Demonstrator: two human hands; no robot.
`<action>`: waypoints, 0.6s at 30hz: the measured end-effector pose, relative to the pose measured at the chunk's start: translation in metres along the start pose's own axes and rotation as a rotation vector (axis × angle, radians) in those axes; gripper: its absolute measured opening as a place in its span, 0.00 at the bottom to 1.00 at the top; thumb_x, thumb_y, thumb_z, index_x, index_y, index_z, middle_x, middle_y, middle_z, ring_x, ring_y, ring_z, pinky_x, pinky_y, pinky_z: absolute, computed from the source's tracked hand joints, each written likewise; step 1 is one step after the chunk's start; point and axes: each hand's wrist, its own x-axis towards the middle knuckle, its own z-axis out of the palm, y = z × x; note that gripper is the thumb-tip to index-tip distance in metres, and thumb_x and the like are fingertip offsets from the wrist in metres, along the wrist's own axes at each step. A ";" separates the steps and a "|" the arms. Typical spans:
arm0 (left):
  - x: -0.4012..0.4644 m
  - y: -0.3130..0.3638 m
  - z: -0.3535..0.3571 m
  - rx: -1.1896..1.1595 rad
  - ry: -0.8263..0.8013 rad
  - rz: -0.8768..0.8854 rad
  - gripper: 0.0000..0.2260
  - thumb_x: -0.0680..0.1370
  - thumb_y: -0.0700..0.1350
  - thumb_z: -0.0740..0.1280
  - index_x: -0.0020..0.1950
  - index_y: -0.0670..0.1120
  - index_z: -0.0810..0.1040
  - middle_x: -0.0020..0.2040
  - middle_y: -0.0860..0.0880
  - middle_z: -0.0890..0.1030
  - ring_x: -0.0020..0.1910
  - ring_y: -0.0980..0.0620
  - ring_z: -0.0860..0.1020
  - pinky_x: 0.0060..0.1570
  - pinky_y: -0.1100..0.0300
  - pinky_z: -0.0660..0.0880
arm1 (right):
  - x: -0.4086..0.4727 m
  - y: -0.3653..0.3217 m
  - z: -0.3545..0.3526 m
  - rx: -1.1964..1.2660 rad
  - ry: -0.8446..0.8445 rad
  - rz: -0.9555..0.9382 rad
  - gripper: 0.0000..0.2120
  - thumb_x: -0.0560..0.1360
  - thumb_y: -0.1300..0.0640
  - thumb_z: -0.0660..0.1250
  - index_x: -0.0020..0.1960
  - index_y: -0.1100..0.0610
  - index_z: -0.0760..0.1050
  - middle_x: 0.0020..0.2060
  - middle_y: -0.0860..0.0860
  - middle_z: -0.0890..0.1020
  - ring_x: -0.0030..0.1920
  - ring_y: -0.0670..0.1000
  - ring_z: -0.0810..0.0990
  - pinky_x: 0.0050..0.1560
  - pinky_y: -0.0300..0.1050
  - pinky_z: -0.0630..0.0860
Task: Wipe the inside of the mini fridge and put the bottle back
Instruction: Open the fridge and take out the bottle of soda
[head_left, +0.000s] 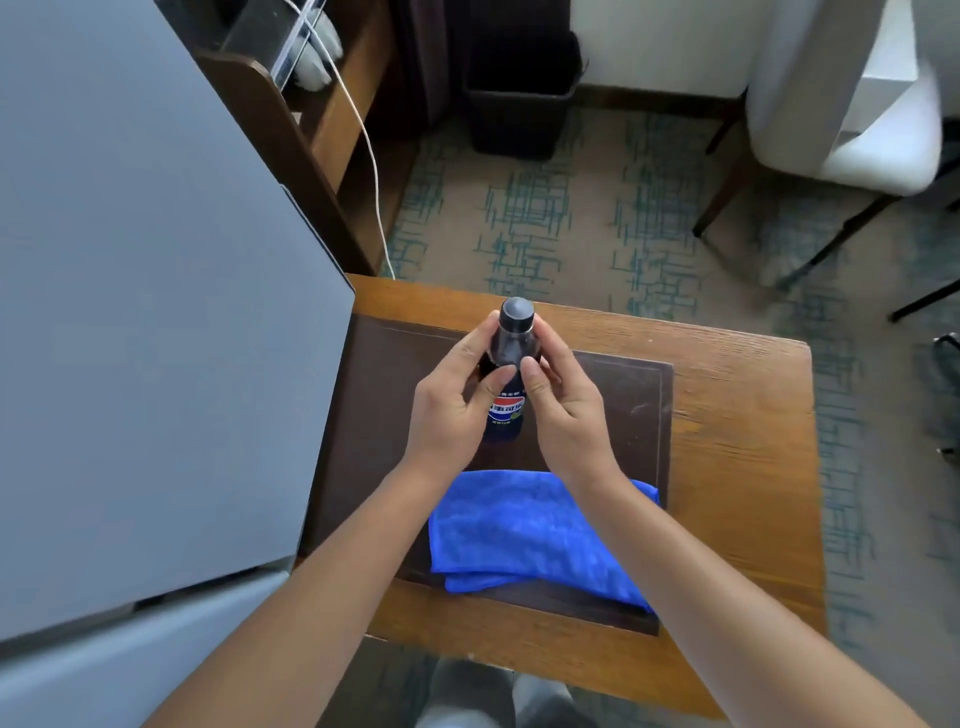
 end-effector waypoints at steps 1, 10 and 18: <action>0.004 -0.007 0.000 0.004 -0.009 -0.007 0.26 0.82 0.42 0.70 0.79 0.49 0.68 0.74 0.51 0.76 0.73 0.56 0.75 0.69 0.55 0.77 | 0.004 0.006 0.000 -0.017 0.007 0.002 0.22 0.84 0.63 0.63 0.78 0.53 0.68 0.70 0.43 0.78 0.72 0.43 0.75 0.73 0.44 0.73; 0.022 -0.032 -0.003 -0.020 -0.013 -0.022 0.26 0.81 0.43 0.70 0.79 0.45 0.69 0.75 0.47 0.76 0.75 0.50 0.74 0.70 0.43 0.76 | 0.023 0.024 0.009 -0.117 0.026 -0.052 0.22 0.84 0.62 0.64 0.76 0.50 0.68 0.73 0.50 0.76 0.74 0.48 0.74 0.75 0.54 0.72; -0.008 -0.031 -0.006 0.025 -0.011 -0.027 0.26 0.81 0.40 0.72 0.78 0.42 0.70 0.74 0.47 0.76 0.75 0.49 0.74 0.70 0.42 0.75 | -0.001 0.037 0.003 -0.213 -0.034 -0.105 0.23 0.84 0.63 0.64 0.77 0.55 0.69 0.75 0.52 0.74 0.77 0.53 0.72 0.74 0.62 0.71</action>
